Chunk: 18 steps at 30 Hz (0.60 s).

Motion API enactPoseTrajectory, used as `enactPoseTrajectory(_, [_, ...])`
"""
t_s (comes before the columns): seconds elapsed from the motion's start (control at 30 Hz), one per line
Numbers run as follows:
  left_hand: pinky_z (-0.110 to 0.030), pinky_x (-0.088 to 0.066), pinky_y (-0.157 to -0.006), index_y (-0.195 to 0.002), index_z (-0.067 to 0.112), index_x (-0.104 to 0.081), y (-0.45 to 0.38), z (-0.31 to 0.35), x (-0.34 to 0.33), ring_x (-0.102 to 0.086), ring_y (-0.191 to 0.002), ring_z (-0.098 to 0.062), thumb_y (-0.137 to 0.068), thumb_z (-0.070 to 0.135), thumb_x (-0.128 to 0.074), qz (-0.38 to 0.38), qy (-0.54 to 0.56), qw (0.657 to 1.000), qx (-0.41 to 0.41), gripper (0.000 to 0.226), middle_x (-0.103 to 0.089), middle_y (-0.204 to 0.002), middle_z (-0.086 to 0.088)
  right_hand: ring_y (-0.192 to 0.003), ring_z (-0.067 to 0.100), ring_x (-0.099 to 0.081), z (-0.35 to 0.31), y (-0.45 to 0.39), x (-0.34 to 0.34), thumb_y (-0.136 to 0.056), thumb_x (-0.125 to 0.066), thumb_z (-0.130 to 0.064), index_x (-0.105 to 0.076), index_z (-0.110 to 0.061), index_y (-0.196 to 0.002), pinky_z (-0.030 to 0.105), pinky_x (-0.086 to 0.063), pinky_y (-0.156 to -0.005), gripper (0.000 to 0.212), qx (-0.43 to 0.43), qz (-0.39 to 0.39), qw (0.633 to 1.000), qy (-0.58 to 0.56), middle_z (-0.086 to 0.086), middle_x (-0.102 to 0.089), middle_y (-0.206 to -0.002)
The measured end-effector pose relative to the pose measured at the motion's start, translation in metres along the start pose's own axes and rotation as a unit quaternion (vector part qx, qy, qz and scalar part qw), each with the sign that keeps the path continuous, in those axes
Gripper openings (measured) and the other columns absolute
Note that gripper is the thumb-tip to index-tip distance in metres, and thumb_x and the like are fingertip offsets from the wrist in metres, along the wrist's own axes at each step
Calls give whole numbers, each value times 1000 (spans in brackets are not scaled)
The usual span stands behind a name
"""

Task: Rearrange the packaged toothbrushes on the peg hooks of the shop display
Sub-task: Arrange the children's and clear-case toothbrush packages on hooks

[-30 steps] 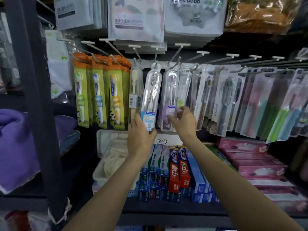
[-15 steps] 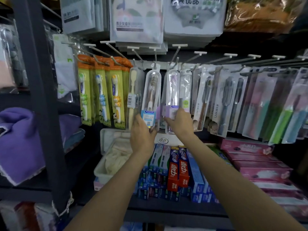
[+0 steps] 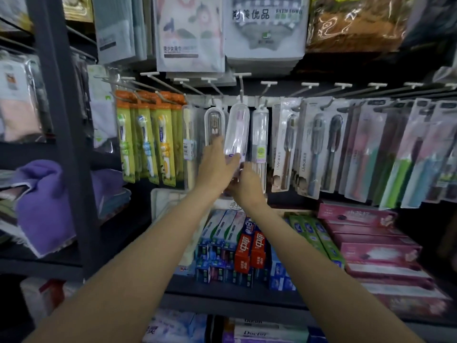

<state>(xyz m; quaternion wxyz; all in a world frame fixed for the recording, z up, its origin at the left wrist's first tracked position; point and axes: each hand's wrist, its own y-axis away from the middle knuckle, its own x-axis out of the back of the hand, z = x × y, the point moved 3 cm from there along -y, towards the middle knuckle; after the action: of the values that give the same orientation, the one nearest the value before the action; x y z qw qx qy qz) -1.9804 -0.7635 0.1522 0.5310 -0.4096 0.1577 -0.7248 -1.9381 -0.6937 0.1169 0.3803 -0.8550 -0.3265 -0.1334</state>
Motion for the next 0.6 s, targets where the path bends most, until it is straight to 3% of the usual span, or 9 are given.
enactPoseTrajectory(0.1, [-31, -38, -95, -138, 15, -28, -7, -5, -2, -48, -120, -23, -85, 25, -65, -39, -21, 999, 22, 65, -42, -139, -6, -85, 14, -59, 4, 12, -4, -75, -74, -9, -43, -2, -119, 15, -48, -70, 55, 39, -77, 994, -73, 3, -56, -103])
enactPoseTrajectory(0.13, [-32, -39, -94, -139, 16, -27, -8, -9, 0, -48, -121, -24, -84, 23, -66, -36, -40, 998, 18, 67, -43, -138, -6, -85, 9, -58, 9, 15, -4, -76, -74, -10, -42, -5, -123, 11, -47, -69, 58, 45, -112, 989, -86, -1, -55, -105])
enactPoseTrajectory(0.2, [-32, -42, -88, -139, 16, -27, -11, -16, 4, -53, -114, -26, -83, 21, -67, -38, -78, 996, -3, 70, -48, -133, -9, -98, 9, -56, 22, 15, -1, -81, -70, -9, -39, -10, -135, 18, -47, -82, 62, 42, -138, 987, -68, -1, -52, -118])
enactPoseTrajectory(0.3, [-30, -44, -68, -139, 16, -26, -15, -25, 9, -56, -80, -21, -83, 22, -67, -42, -110, 993, -31, 70, -58, -113, -11, -115, 21, -53, 40, -2, 4, -88, -59, -6, -42, -4, -135, 26, -42, -98, 50, -2, -71, 997, -14, 11, -54, -126])
enactPoseTrajectory(0.37, [-27, -39, -61, -139, 17, -26, -16, -30, 10, -50, -71, -17, -84, 25, -65, -34, -130, 989, -56, 68, -59, -106, -10, -107, 25, -55, 46, -21, 0, -90, -57, -8, -48, 2, -126, 16, -39, -83, 38, -30, -28, 999, 17, 13, -59, -115])
enactPoseTrajectory(0.43, [-29, -40, -66, -140, 18, -26, -16, -35, 11, -54, -81, -19, -85, 27, -63, -28, -135, 987, -81, 67, -57, -111, -9, -94, 26, -55, 45, -37, -10, -90, -57, -10, -49, 4, -118, 17, -36, -70, 32, -52, 27, 998, 30, 12, -59, -101])
enactPoseTrajectory(0.53, [-30, -42, -73, -141, 18, -28, -15, -45, 14, -57, -96, -25, -86, 30, -61, -10, -131, 985, -115, 66, -54, -120, -9, -111, 31, -50, 49, -54, -29, -87, -61, -14, -40, 4, -127, 32, -41, -85, 49, -70, 81, 993, 55, 20, -50, -122])
enactPoseTrajectory(0.6, [-34, -46, -76, -142, 16, -28, -15, -52, 14, -56, -101, -27, -87, 32, -59, 0, -131, 982, -139, 65, -52, -124, -10, -109, 33, -53, 54, -62, -39, -86, -63, -15, -36, 4, -128, 35, -43, -84, 53, -98, 96, 990, 42, 22, -51, -122])
